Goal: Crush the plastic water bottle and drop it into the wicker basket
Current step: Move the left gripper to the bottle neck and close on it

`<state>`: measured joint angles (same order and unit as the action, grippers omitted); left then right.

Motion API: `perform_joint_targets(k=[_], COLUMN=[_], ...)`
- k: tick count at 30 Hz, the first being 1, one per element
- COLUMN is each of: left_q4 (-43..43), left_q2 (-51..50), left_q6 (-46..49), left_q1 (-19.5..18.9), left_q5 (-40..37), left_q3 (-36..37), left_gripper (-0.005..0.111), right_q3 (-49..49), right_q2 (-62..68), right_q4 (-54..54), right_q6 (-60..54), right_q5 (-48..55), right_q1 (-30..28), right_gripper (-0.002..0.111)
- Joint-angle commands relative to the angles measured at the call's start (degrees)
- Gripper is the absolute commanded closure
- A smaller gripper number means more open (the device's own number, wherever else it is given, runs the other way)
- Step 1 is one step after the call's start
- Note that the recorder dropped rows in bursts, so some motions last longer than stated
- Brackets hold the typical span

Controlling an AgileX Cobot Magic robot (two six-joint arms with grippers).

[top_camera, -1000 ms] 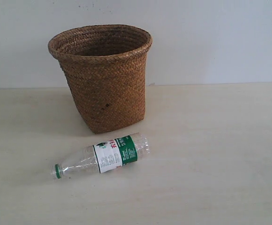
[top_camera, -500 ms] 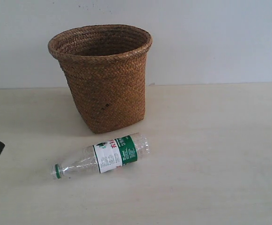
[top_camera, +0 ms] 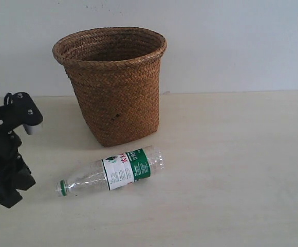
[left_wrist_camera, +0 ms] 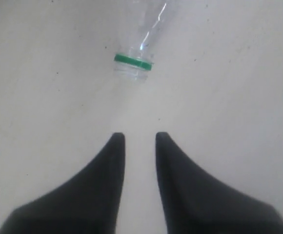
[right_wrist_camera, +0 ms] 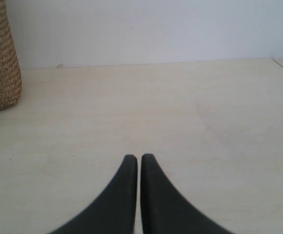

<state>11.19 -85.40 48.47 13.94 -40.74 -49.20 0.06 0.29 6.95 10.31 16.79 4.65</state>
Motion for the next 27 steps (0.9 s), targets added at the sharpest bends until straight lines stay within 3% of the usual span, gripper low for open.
perform_joint_targets(k=[1,5,11,18,27], left_q4=[-6.1,-4.0,-4.2,-4.2,-4.1], left_q2=[-3.0,-5.7,-8.7,-10.9,-15.6], left_q6=[-1.4,2.9,5.7,8.8,8.7], left_q1=[2.6,2.7,2.7,4.6,6.7], left_q5=[4.2,7.0,8.6,16.0,16.2], left_q3=[-0.3,-0.3,-0.3,-0.5,-2.2], left_gripper=[0.061,0.046,0.046,0.046,0.046], right_q3=[-0.1,-0.1,-0.1,-0.1,-0.1], right_q2=[-0.3,-0.3,-0.3,-0.3,-0.3], right_q4=[0.2,0.2,0.2,0.2,0.2], right_q6=[-0.2,-0.2,-0.2,-0.2,-0.2], right_q5=[2.1,2.3,2.3,2.3,2.3], right_q1=[-0.3,-0.3,-0.3,-0.3,-0.3], right_gripper=[0.108,0.108,0.108,0.108,0.108])
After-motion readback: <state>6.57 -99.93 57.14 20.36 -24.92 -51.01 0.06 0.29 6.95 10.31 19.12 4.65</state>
